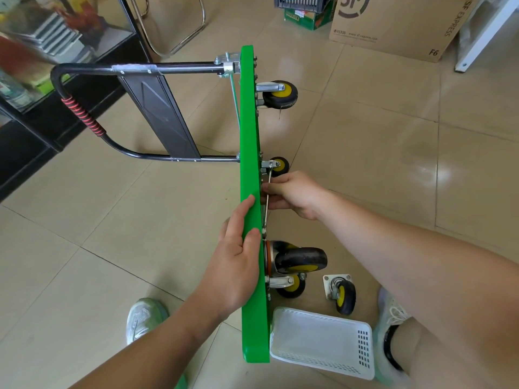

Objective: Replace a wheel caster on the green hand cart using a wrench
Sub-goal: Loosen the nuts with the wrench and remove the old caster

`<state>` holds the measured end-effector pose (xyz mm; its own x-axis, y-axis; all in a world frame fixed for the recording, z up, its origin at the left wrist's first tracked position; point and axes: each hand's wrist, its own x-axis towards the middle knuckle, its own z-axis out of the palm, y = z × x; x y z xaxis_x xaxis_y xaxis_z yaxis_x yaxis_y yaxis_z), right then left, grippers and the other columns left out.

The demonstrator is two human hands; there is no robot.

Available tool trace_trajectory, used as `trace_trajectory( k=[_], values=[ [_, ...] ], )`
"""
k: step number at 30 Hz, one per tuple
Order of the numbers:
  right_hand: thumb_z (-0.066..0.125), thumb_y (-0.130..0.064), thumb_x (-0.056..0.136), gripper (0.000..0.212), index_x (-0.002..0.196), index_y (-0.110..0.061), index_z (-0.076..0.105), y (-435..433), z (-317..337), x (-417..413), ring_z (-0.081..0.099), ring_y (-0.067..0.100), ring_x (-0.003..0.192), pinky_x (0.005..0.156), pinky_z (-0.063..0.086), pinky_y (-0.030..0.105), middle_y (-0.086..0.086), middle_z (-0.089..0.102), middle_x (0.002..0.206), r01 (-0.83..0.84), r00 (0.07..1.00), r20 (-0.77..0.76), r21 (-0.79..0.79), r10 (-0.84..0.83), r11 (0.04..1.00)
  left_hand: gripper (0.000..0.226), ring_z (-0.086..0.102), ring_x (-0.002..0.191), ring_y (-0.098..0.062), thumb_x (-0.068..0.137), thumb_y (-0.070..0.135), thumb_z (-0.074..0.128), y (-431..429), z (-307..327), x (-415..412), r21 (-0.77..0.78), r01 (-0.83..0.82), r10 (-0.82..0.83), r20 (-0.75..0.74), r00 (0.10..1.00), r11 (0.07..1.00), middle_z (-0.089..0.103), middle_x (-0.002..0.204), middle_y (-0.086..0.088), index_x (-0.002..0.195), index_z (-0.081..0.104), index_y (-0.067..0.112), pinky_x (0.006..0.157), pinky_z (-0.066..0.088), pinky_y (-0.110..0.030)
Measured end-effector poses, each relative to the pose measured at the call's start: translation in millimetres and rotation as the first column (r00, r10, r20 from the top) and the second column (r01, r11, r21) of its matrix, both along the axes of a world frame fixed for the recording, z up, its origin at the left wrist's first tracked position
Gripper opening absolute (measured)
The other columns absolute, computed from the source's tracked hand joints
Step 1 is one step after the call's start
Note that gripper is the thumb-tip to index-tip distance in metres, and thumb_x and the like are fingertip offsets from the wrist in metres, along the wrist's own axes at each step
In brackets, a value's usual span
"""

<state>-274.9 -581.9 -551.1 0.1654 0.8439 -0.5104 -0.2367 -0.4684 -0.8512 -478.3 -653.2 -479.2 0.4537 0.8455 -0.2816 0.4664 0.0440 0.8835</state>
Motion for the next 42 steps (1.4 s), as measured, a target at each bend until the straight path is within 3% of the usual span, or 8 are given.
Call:
trace_trajectory(
  k=[3,6,16,21,25,28,32,42],
  values=[
    [0.069,-0.007,0.093,0.025,0.116,0.002,0.069,-2.1,5.2,-2.4,0.076,0.027,0.092,0.087,0.061,0.042,0.016,0.075,0.107,-0.034,0.997,0.068,0.018,0.032,0.999,0.052,0.04,0.135,0.002,0.11,0.026,0.034,-0.2,-0.7,-0.9,0.01,0.001,-0.001,0.002,1.0,1.0,0.035,0.155,0.017,0.153,0.024,0.053,0.12,0.031,-0.027],
    [0.071,-0.011,0.092,0.019,0.11,-0.004,0.073,-11.0,16.7,-7.6,0.075,0.025,0.095,0.089,0.06,0.045,0.01,0.077,0.105,-0.007,0.993,0.119,0.071,-0.002,0.997,0.051,0.038,0.14,-0.002,0.11,0.026,0.034,0.3,-0.5,-0.9,0.018,0.008,-0.008,-0.004,1.0,1.0,0.036,0.153,0.018,0.153,0.024,0.054,0.123,0.028,-0.034],
    [0.077,0.001,0.082,0.024,0.094,-0.02,0.077,-88.5,58.3,-30.5,0.072,0.002,0.095,0.091,0.054,0.017,-0.01,0.078,0.093,-0.028,0.968,0.248,0.288,-0.046,0.957,0.05,0.037,0.135,0.005,0.11,0.023,0.036,-1.3,3.3,1.2,0.029,-0.001,0.001,0.007,1.0,1.0,0.036,0.147,0.02,0.148,0.027,0.055,0.12,0.026,-0.025],
    [0.076,0.0,0.084,0.022,0.097,-0.018,0.077,-77.1,68.3,-13.6,0.073,0.009,0.098,0.087,0.057,0.024,-0.005,0.078,0.1,0.095,0.963,0.203,0.367,-0.179,0.925,0.051,0.036,0.134,0.008,0.11,0.023,0.036,-2.3,2.3,2.3,0.033,-0.009,0.009,0.004,1.0,0.999,0.036,0.149,0.019,0.151,0.027,0.051,0.12,0.024,-0.021],
    [0.072,-0.002,0.089,0.018,0.104,-0.011,0.073,-52.7,70.2,4.6,0.076,0.022,0.092,0.081,0.061,0.033,0.011,0.077,0.099,0.156,0.978,0.091,0.276,-0.188,0.948,0.051,0.035,0.12,0.029,0.11,0.022,0.036,-1.1,0.4,2.0,0.048,-0.002,0.002,0.0,1.0,0.999,0.034,0.151,0.02,0.151,0.026,0.051,0.106,0.02,0.002],
    [0.071,-0.003,0.09,0.012,0.097,-0.013,0.073,-37.0,60.3,6.1,0.076,0.022,0.084,0.075,0.062,0.031,0.009,0.076,0.094,0.135,0.985,0.076,0.191,-0.152,0.972,0.05,0.037,0.128,0.019,0.11,0.024,0.035,-0.9,0.6,0.8,0.03,0.006,-0.006,0.004,1.0,1.0,0.033,0.153,0.021,0.145,0.024,0.058,0.114,0.022,-0.008],
    [0.075,-0.007,0.088,0.008,0.092,-0.013,0.075,-22.8,43.6,0.6,0.076,0.026,0.083,0.074,0.062,0.034,0.012,0.077,0.095,0.095,0.99,0.095,0.12,-0.107,0.988,0.049,0.029,0.121,0.035,0.11,0.025,0.036,0.3,-0.3,0.5,0.036,0.009,-0.009,0.001,1.0,0.999,0.032,0.149,0.024,0.137,0.024,0.064,0.104,0.019,0.005],
    [0.076,-0.006,0.086,0.008,0.093,-0.01,0.075,-8.8,37.9,0.8,0.075,0.024,0.078,0.071,0.062,0.034,0.009,0.077,0.089,0.035,0.993,0.112,0.105,-0.047,0.994,0.051,0.029,0.118,0.036,0.111,0.022,0.035,1.3,-2.8,-0.9,0.029,0.015,-0.016,0.004,1.0,0.999,0.031,0.15,0.021,0.145,0.023,0.057,0.096,0.016,0.011]
  ],
)
